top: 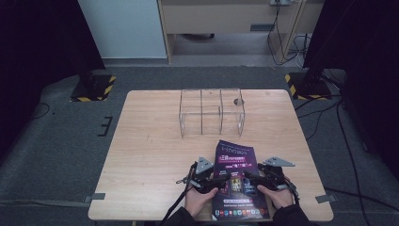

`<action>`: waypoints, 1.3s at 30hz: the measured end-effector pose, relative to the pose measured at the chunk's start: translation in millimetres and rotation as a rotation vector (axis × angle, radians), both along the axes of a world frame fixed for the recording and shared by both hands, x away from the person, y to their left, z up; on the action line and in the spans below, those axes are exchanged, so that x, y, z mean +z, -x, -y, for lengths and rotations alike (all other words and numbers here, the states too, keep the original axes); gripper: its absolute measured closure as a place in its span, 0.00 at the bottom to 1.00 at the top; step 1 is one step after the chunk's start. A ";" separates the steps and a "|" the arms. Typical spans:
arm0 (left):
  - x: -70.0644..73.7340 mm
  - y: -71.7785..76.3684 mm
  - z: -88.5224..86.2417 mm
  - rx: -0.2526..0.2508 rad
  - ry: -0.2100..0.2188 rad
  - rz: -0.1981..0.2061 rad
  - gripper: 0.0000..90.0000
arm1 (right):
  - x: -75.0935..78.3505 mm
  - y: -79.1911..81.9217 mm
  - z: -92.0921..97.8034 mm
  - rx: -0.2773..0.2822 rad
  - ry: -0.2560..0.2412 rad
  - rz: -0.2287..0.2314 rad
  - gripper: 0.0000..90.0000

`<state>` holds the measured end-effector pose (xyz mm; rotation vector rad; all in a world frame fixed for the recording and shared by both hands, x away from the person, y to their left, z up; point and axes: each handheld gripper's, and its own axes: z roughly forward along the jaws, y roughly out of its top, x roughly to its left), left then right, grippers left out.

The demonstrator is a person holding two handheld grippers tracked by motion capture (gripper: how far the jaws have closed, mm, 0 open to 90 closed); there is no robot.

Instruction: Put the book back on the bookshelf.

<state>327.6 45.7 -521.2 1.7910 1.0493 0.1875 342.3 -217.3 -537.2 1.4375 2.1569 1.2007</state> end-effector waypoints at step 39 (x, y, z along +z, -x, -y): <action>-14.2 -17.9 -2.8 0.152 -0.153 -0.069 0.31 | 0.3 0.6 -0.6 -0.007 0.007 -0.003 0.30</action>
